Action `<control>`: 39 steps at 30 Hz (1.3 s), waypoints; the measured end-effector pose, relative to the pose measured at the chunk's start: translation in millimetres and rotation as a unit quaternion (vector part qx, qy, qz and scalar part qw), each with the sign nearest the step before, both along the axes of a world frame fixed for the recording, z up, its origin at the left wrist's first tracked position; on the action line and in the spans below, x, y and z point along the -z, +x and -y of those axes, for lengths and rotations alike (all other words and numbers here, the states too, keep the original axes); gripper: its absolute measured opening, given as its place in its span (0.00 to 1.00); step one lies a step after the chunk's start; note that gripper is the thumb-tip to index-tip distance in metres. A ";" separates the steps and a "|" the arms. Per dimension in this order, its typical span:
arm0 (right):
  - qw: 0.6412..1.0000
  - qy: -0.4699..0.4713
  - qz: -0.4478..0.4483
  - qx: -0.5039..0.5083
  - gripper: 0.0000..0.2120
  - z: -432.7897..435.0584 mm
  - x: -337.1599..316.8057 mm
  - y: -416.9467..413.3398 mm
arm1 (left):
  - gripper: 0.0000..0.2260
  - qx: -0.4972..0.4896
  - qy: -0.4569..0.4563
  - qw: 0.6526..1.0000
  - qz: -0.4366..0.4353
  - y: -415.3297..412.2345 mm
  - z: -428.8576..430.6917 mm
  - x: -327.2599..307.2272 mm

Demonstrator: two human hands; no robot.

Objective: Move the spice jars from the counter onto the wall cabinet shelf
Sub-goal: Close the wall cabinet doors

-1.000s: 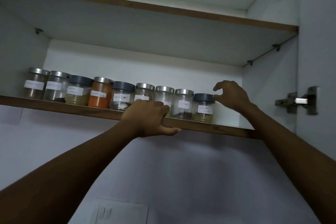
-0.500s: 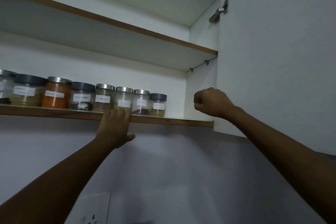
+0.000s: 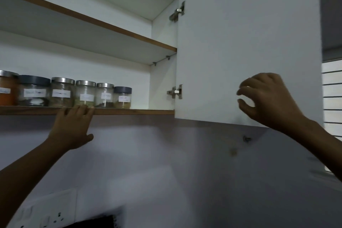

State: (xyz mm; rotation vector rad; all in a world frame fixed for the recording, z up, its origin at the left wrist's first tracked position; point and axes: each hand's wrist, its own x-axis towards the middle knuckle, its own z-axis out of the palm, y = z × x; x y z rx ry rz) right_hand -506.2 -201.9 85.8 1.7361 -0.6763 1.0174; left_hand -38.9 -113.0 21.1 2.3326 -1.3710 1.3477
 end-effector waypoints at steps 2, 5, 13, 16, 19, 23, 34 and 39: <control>0.999 -0.040 0.023 0.021 0.08 -4.2 6.7 -31.1 | 0.39 0.000 0.005 1.000 -0.024 -2.2 1.2 -2.3; 0.996 -0.060 0.048 0.040 0.13 -5.4 9.9 -67.7 | 0.40 -0.005 -0.009 0.999 -0.038 -0.6 3.7 1.0; 0.974 0.051 0.205 -0.081 0.28 23.0 12.5 -130.6 | 0.42 -0.022 0.017 0.986 -0.165 -51.1 35.9 12.5; 0.904 0.194 0.282 -0.257 0.35 36.9 20.0 -135.2 | 0.29 0.108 0.039 0.987 -0.113 -166.2 43.8 -6.4; 0.838 0.262 0.331 -0.347 0.33 39.5 25.4 -132.3 | 0.19 0.314 -0.051 0.940 -0.125 -275.1 50.4 -31.9; 0.805 0.285 0.335 -0.397 0.19 36.3 41.8 -129.0 | 0.18 0.488 -0.161 0.858 0.006 -389.8 49.8 -73.5; 0.688 0.358 0.355 -0.522 0.08 42.6 76.9 -118.5 | 0.22 0.309 0.033 0.862 0.400 -483.2 78.3 -119.7; 0.704 0.336 0.343 -0.522 0.06 34.0 77.8 -115.3 | 0.26 0.271 0.070 0.852 0.442 -477.7 66.5 -123.4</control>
